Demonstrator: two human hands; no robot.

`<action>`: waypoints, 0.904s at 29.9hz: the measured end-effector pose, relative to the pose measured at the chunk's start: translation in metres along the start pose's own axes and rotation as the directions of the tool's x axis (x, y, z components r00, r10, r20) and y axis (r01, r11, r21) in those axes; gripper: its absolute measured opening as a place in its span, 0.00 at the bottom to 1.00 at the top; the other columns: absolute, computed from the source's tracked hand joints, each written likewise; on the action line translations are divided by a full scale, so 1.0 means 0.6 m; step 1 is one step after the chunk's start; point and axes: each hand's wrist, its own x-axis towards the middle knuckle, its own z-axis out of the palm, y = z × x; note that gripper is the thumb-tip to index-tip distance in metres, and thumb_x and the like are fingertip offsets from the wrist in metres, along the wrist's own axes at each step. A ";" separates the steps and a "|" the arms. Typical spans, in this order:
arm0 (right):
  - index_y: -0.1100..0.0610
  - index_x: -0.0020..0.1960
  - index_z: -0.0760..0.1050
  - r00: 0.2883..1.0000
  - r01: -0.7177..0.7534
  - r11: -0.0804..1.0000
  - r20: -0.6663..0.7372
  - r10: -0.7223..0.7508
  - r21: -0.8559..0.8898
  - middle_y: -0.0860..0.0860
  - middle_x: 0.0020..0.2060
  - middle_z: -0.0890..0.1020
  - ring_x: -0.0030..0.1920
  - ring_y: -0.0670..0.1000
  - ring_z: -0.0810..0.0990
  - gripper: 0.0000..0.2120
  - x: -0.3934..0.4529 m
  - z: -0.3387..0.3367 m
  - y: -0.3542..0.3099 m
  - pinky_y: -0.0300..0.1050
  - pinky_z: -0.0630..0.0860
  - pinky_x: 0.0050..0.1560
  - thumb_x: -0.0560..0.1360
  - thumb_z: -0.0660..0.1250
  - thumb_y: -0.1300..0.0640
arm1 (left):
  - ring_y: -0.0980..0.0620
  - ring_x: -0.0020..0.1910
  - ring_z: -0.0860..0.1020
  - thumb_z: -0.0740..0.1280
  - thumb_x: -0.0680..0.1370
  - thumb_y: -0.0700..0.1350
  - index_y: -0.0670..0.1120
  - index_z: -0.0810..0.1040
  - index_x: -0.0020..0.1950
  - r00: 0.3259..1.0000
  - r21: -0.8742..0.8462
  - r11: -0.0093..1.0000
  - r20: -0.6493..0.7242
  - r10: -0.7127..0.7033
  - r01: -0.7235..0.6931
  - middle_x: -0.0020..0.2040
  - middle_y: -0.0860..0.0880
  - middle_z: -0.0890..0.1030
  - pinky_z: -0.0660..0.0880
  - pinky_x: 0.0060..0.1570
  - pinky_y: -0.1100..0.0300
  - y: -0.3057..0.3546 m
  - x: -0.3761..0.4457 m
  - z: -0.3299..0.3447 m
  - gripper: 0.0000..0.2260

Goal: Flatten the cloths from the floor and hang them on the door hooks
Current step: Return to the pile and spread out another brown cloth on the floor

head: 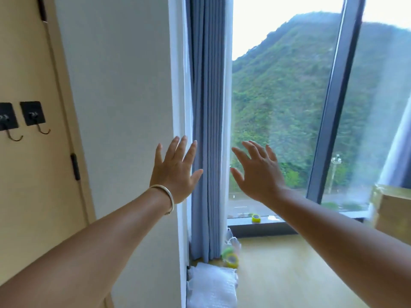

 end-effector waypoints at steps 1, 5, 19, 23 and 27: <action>0.50 0.73 0.65 1.000 -0.028 0.999 0.003 0.028 -0.024 0.54 0.73 0.65 0.74 0.55 0.60 0.26 -0.013 -0.008 0.036 0.60 0.52 0.74 0.78 0.59 0.43 | 0.48 0.77 0.44 0.49 0.79 0.62 0.50 0.44 0.78 0.999 -0.030 0.999 -0.018 0.034 -0.034 0.79 0.46 0.47 0.43 0.73 0.40 0.035 0.018 0.002 0.32; 0.50 0.74 0.64 0.990 -0.140 0.976 0.004 0.142 -0.167 0.55 0.73 0.66 0.74 0.56 0.61 0.26 -0.067 -0.048 0.176 0.61 0.53 0.74 0.78 0.59 0.42 | 0.47 0.78 0.46 0.51 0.79 0.62 0.50 0.46 0.79 0.987 -0.149 0.977 -0.072 0.141 -0.150 0.79 0.46 0.49 0.43 0.73 0.40 0.183 0.084 0.006 0.32; 0.52 0.71 0.68 0.889 -0.446 0.781 -0.113 0.444 -0.438 0.56 0.69 0.70 0.72 0.56 0.65 0.25 -0.288 -0.217 0.544 0.64 0.56 0.72 0.76 0.63 0.45 | 0.49 0.78 0.44 0.48 0.79 0.63 0.51 0.43 0.78 0.870 -0.381 0.783 -0.237 0.432 -0.492 0.79 0.48 0.47 0.42 0.74 0.40 0.674 0.189 -0.011 0.32; 0.52 0.71 0.67 0.849 -0.502 0.692 -0.145 0.508 -0.519 0.56 0.69 0.70 0.72 0.56 0.65 0.25 -0.359 -0.270 0.622 0.63 0.57 0.71 0.77 0.62 0.45 | 0.48 0.78 0.45 0.48 0.79 0.63 0.51 0.43 0.78 0.829 -0.425 0.712 -0.298 0.474 -0.560 0.79 0.48 0.48 0.44 0.74 0.40 0.801 0.195 -0.033 0.32; 0.53 0.70 0.69 0.807 -0.550 0.601 -0.184 0.561 -0.580 0.57 0.68 0.72 0.71 0.57 0.66 0.24 -0.427 -0.320 0.680 0.63 0.58 0.71 0.76 0.63 0.46 | 0.48 0.78 0.44 0.49 0.79 0.64 0.51 0.43 0.78 0.783 -0.458 0.635 -0.345 0.517 -0.622 0.79 0.48 0.47 0.41 0.74 0.40 0.920 0.189 -0.055 0.32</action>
